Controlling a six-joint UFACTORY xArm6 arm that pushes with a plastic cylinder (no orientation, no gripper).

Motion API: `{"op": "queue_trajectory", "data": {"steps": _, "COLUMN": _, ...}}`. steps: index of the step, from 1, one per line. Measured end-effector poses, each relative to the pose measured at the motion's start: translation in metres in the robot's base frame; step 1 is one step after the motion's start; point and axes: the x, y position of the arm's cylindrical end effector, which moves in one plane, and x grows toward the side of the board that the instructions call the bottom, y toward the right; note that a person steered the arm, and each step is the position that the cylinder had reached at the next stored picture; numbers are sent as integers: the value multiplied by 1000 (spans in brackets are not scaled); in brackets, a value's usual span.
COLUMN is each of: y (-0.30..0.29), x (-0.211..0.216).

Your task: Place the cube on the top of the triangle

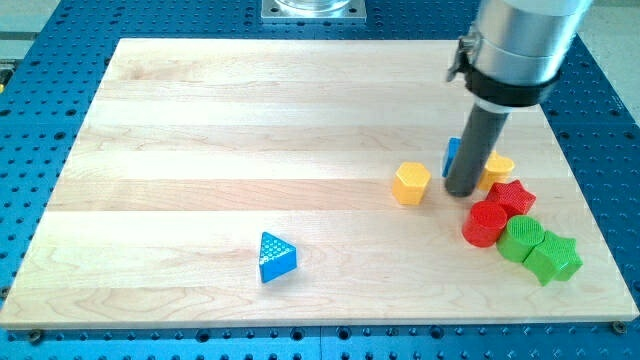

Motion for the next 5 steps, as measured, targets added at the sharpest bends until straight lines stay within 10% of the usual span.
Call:
{"op": "queue_trajectory", "data": {"steps": 4, "y": 36, "x": -95}}
{"op": "queue_trajectory", "data": {"steps": 5, "y": -57, "x": -98}}
